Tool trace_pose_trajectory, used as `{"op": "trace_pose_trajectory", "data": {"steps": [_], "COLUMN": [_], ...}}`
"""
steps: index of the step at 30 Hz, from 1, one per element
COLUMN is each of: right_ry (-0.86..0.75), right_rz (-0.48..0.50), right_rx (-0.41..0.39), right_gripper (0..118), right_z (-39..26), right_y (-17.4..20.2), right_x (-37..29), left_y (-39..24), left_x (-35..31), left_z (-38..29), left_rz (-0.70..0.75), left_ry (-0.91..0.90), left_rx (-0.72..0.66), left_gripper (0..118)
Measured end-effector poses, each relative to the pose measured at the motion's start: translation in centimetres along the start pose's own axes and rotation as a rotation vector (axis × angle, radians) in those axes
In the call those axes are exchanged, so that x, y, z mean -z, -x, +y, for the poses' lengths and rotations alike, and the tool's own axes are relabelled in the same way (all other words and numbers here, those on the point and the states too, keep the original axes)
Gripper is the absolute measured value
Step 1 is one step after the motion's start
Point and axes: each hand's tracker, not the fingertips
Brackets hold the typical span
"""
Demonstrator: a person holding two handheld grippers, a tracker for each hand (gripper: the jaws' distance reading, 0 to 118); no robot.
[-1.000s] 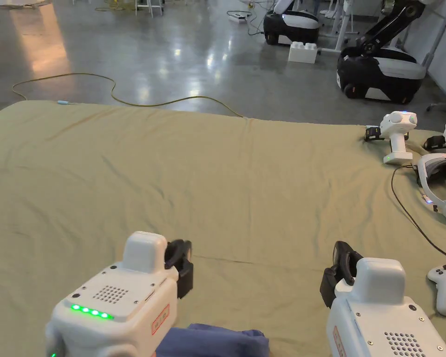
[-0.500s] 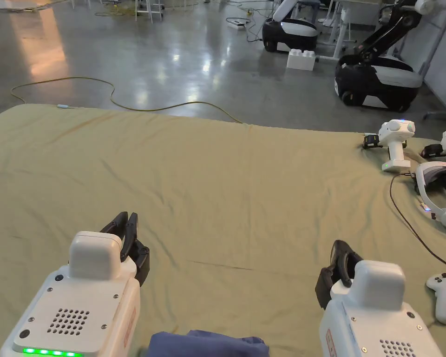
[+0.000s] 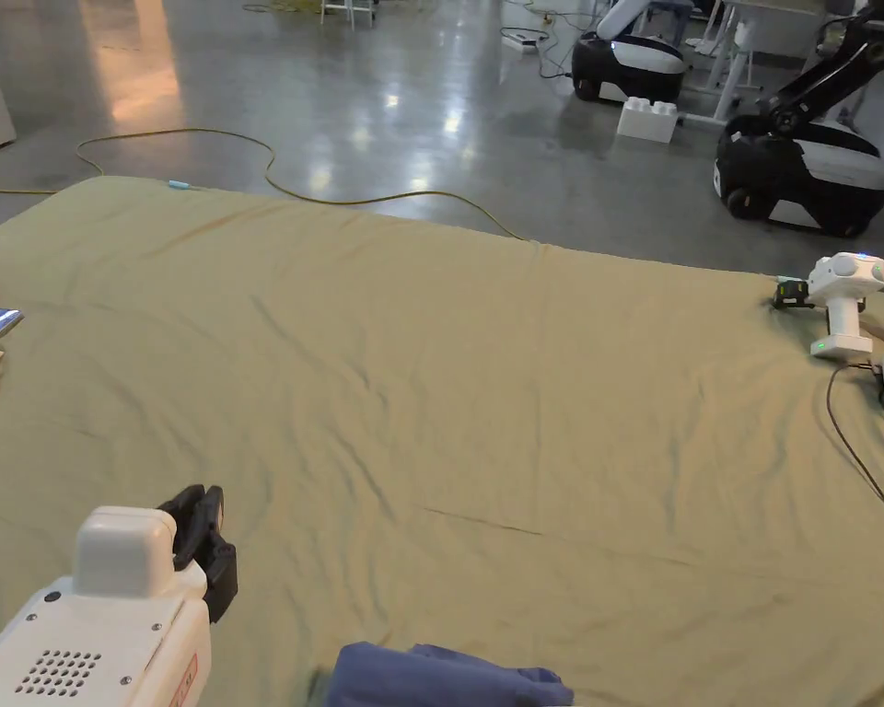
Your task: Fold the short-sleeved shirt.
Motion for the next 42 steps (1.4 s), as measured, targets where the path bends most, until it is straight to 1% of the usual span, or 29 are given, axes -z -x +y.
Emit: {"op": "trace_pose_trajectory", "data": {"steps": [1,2,3,4,5,6,9,12,14,15,16,18,19,20,22,25,27,29,31,33,35,37,38,39,40,41,42], "right_ry": [0.026,0.042,0.071,0.067,0.059,0.052,0.052,0.048,0.052,0.055,0.058,0.060,0.061,0.062,0.063,0.063,0.063,0.064,0.064,0.065,0.066,0.067,0.067,0.068,0.069,0.069,0.068], "right_rz": [-0.036,-0.044,-0.043,-0.047,-0.040,-0.032,-0.035,-0.023,-0.013,-0.009,-0.005,0.001,0.004,0.006,0.008,0.009,0.008,0.008,0.008,0.007,0.007,0.007,0.007,0.006,0.006,0.006,0.011], "right_rx": [0.000,0.003,0.029,0.047,0.049,0.045,-0.004,0.000,0.006,0.008,0.011,0.013,0.013,0.013,0.010,0.009,0.009,0.010,0.007,0.004,0.006,0.008,0.008,0.007,0.006,0.006,0.008], "right_gripper": [0,0,0,0,0,0,0,0,0,0,0,0,0,0,0,0,0,0,0,0,0,0,0,0,0,0,0], "right_z": [-0.9,-1.5,-2.0,-2.4,-2.5,-2.4,-2.2,-2.4,-2.2,-2.1,-2.1,-2.1,-2.0,-2.0,-2.0,-2.0,-2.0,-2.0,-2.0,-2.0,-2.0,-2.0,-2.0,-1.9,-1.9,-1.9,-1.9], "right_y": [-0.2,-0.5,-1.0,-1.4,-1.5,-1.6,-1.2,-1.4,-1.6,-1.7,-1.8,-1.9,-1.9,-1.9,-2.0,-2.0,-1.9,-1.9,-1.9,-1.9,-1.9,-1.9,-1.9,-1.9,-1.9,-1.9,-1.9], "right_x": [0.9,1.5,1.9,2.1,2.2,2.1,2.0,2.0,2.0,1.9,2.0,2.0,1.9,1.9,1.9,1.9,1.8,1.8,1.9,1.9,1.9,1.9,1.9,1.9,1.9,1.9,1.9], "left_y": [0.4,0.7,0.9,1.2,1.4,1.6,1.9,2.6,3.3,3.6,4.0,3.8,3.6,3.8,4.1,3.7,4.0,2.8,1.1,0.5,-0.8,-1.2,-0.8,-0.7,-0.7,-0.6,-0.4], "left_x": [0.0,-0.2,-0.2,0.0,0.2,0.4,1.9,4.1,6.0,7.1,7.9,8.6,8.9,9.4,10.1,11.1,12.8,13.4,13.4,13.9,12.1,11.8,12.1,12.0,11.7,11.5,11.8], "left_z": [-0.5,-1.0,-1.6,-2.0,-2.4,-2.8,-4.0,-5.5,-7.0,-7.7,-8.4,-9.1,-9.4,-9.8,-10.9,-12.5,-14.1,-15.1,-15.2,-15.5,-14.2,-14.3,-14.3,-14.3,-14.2,-14.1,-14.0], "left_rz": [-0.008,-0.011,-0.021,-0.048,-0.077,-0.114,-0.260,-0.424,-0.498,-0.540,-0.578,-0.644,-0.650,-0.677,-0.756,-0.828,-0.877,-0.918,-0.983,-0.975,-0.981,-0.973,-0.970,-0.968,-0.954,-0.935,-0.919], "left_ry": [0.025,0.041,0.067,0.105,0.139,0.182,0.341,0.507,0.634,0.698,0.750,0.817,0.859,0.875,0.894,0.925,0.986,1.026,1.035,1.034,1.030,1.023,1.020,1.011,0.997,0.990,0.998], "left_rx": [-0.013,-0.021,-0.031,-0.045,-0.053,-0.061,-0.104,-0.210,-0.285,-0.319,-0.355,-0.444,-0.477,-0.500,-0.556,-0.645,-0.656,-0.662,-0.700,-0.741,-0.801,-0.797,-0.795,-0.783,-0.747,-0.717,-0.720], "left_gripper": [11,11,11,11,11,11,11,11,11,14,21,55,68,71,72,73,73,73,73,73,72,70,64,51,30,27,26]}}
